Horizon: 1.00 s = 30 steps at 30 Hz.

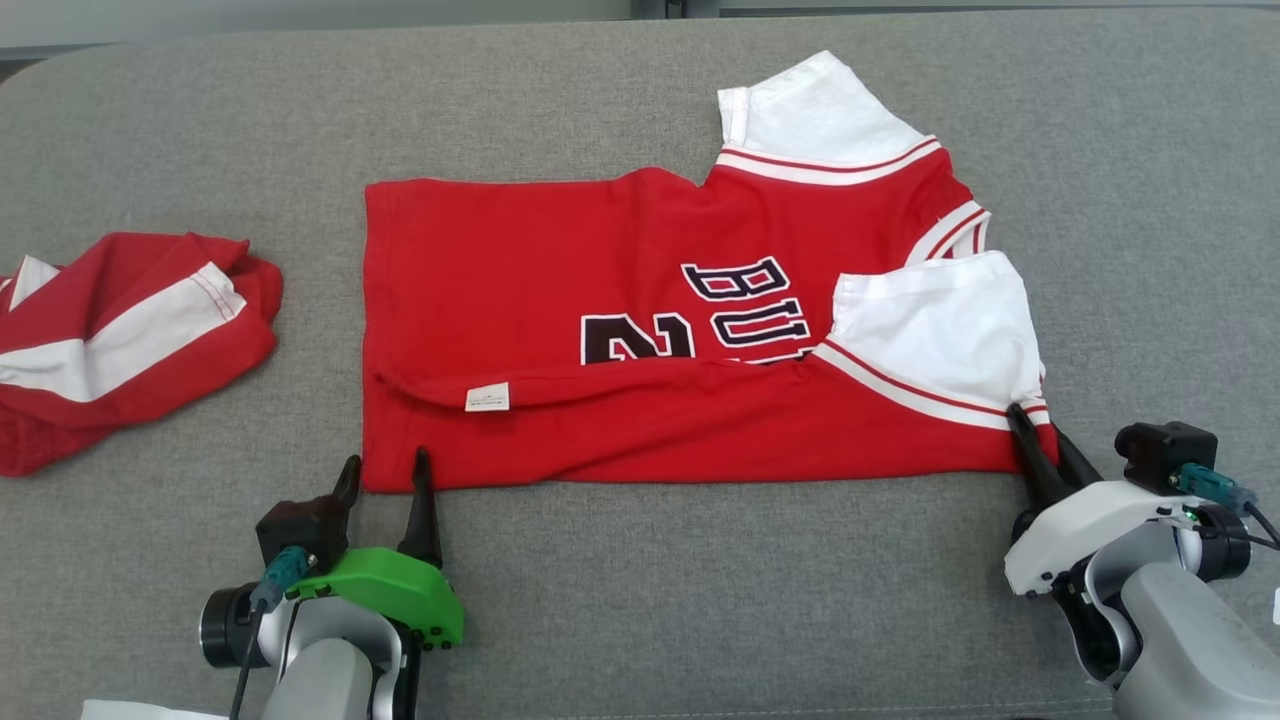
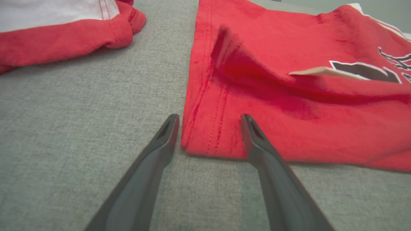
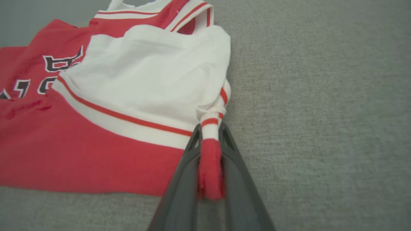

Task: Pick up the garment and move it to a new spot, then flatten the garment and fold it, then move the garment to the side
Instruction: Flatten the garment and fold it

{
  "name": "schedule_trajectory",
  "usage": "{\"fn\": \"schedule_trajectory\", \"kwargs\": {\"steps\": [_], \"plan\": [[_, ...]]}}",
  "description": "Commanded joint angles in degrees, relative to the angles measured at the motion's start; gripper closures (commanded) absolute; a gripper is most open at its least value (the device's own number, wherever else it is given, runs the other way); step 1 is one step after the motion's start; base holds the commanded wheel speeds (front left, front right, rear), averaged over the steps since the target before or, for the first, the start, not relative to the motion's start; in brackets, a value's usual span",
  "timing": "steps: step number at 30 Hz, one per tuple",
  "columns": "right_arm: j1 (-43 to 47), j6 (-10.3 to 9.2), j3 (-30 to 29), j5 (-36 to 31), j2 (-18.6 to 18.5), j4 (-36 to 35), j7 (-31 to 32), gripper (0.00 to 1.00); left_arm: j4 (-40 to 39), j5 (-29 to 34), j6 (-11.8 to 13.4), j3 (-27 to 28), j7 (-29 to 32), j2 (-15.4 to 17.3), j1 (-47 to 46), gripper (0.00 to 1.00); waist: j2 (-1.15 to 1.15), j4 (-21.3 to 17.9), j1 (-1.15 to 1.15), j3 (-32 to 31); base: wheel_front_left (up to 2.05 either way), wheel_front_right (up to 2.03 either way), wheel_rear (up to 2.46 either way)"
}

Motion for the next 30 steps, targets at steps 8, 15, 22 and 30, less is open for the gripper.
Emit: {"fn": "schedule_trajectory", "kwargs": {"steps": [8,15,22,30], "plan": [[-0.8,-0.13,-0.6,0.4,-0.5,-0.1,0.1,1.00,0.8,-0.9,-1.5,0.5,0.0,0.2,-1.3,1.00,0.00,-0.3,0.00,0.6,0.00,0.00,0.00],[1.6,-0.13,-0.8,0.9,0.1,0.7,0.1,1.00,1.0,-0.6,-2.1,2.3,0.0,0.3,2.4,1.00,0.00,-0.5,0.00,-4.5,0.00,0.00,0.00],[5.1,-0.13,1.0,2.2,0.4,2.0,0.1,1.00,3.1,1.7,-3.1,4.6,0.0,0.3,6.9,1.00,0.00,-0.8,0.00,-11.6,0.00,0.00,0.00],[10.4,-0.13,4.0,3.0,1.3,0.2,0.1,1.00,4.5,1.3,-3.3,7.7,0.0,0.4,11.3,1.00,0.00,-1.5,0.00,-15.7,0.00,0.00,0.00]]}}
